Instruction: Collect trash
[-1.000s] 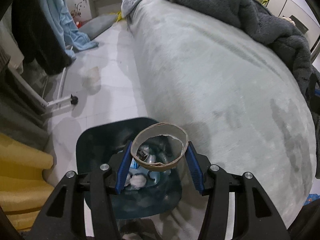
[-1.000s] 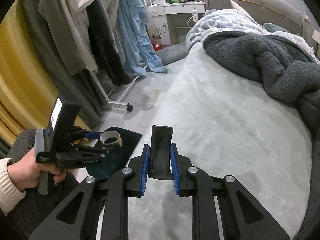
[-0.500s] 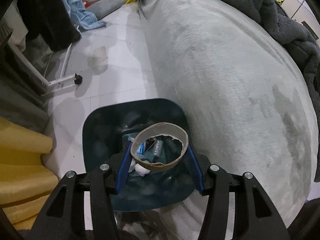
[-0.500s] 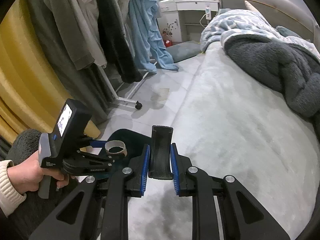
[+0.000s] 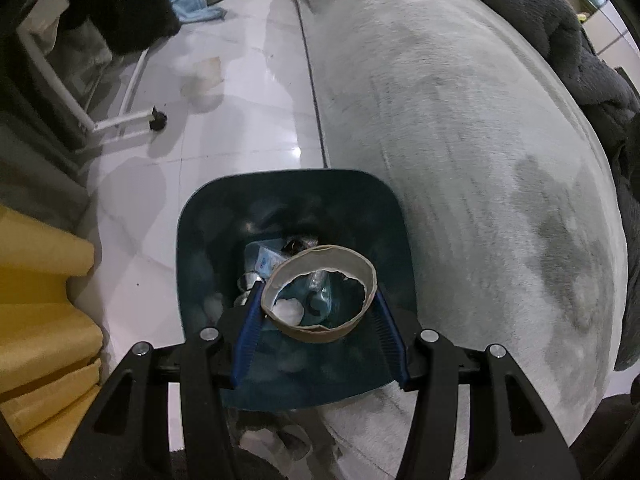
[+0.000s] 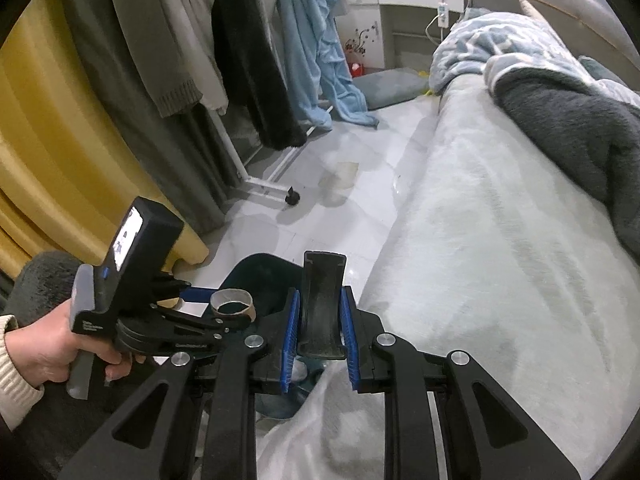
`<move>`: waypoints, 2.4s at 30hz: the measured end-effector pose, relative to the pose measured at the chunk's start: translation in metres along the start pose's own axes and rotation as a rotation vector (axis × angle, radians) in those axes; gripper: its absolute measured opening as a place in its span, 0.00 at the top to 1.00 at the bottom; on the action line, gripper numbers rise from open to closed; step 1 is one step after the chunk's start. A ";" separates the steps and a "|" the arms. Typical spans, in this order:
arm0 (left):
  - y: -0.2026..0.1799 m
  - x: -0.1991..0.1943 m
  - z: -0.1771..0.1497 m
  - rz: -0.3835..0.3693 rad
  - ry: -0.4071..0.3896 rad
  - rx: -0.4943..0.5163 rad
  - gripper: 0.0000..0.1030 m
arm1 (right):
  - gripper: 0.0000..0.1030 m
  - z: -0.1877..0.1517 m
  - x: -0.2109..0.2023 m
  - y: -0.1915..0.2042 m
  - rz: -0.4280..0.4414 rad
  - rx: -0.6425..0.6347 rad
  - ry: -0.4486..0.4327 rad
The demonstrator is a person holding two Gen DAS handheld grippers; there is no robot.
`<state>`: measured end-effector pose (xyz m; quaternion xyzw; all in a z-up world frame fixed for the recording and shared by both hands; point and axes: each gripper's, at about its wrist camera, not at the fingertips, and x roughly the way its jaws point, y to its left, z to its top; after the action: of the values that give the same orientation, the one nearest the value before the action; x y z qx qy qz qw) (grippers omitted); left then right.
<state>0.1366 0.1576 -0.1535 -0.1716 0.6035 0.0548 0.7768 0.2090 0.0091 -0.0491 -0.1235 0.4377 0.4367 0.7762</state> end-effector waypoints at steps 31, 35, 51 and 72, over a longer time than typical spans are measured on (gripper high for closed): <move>0.053 -0.079 -0.003 0.002 -0.298 -0.032 0.09 | 0.79 -0.004 0.125 0.041 0.043 -0.065 0.250; 0.042 -0.102 -0.005 0.018 -0.408 0.007 0.07 | 0.79 -0.005 0.129 0.043 0.038 -0.072 0.267; 0.007 -0.175 -0.025 0.033 -0.708 0.080 0.05 | 0.42 -0.002 0.119 0.049 0.014 -0.071 0.263; -0.060 -0.200 -0.060 0.063 -0.800 0.186 0.03 | 0.18 -0.019 -0.027 -0.025 -0.166 0.103 -0.057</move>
<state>0.0457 0.1055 0.0372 -0.0472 0.2614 0.0860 0.9602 0.2112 -0.0321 -0.0435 -0.1069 0.4256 0.3509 0.8272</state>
